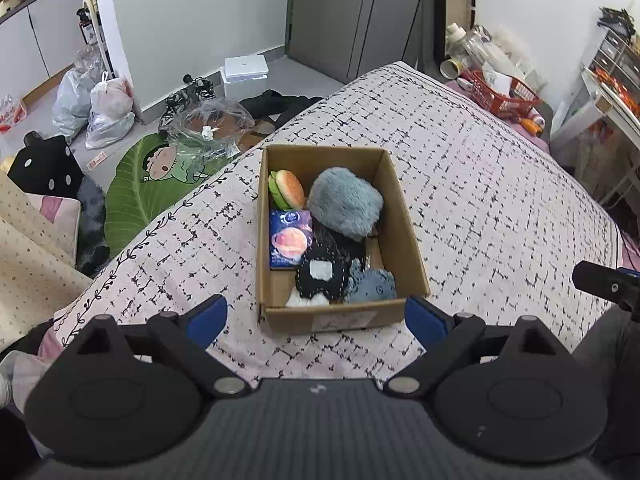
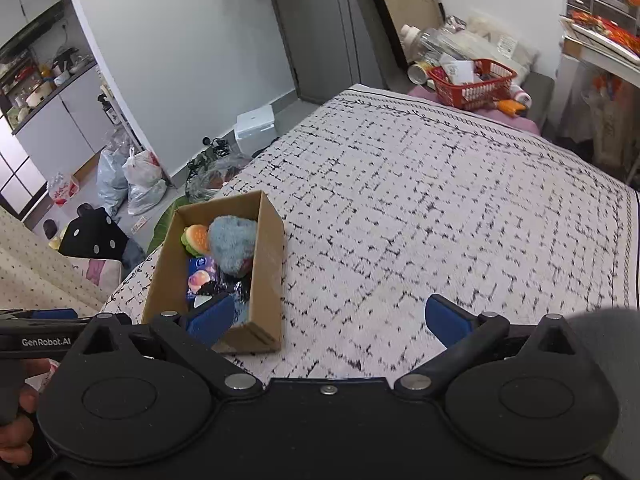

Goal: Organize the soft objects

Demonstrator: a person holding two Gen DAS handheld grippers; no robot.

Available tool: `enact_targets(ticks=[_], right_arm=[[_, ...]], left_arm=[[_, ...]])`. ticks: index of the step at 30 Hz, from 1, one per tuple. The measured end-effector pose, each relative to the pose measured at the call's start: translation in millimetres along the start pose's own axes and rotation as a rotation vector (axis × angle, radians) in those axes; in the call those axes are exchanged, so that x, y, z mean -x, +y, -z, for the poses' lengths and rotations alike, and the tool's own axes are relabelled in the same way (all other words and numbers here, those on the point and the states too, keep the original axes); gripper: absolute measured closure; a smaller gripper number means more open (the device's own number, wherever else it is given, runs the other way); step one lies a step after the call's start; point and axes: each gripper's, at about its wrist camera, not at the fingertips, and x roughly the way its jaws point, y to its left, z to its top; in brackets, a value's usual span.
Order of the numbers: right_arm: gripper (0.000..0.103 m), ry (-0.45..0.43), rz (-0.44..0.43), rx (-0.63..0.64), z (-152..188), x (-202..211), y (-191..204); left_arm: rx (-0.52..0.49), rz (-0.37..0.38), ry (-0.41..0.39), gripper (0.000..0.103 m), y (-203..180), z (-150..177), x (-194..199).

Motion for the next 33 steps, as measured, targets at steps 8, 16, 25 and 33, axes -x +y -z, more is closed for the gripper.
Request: enact_targets(ticks=[8,16,25,33], right_arm=[[0.000,-0.012,0.009,0.025,13.4,13.6,1.4],[0.000,-0.018,0.029,-0.011,24.1,27.1,-4.7],[0.000,-0.034,0.041,-0.031,29.1,37.2,-7.0],[0.000,-0.036,0.044,-0.039,26.9,37.9,-11.2]], left_arm=[[-0.045,0.012,-0.010,0.007,-16.9,13.7,9.9],[-0.100,0.026,-0.027,0.007,-34.5,21.4,19.5],[-0.131,0.043,-0.019,0.007,-41.9,26.2,23.7],[-0.134,0.044,-0.024,0.007,-43.0,27.8,26.0]])
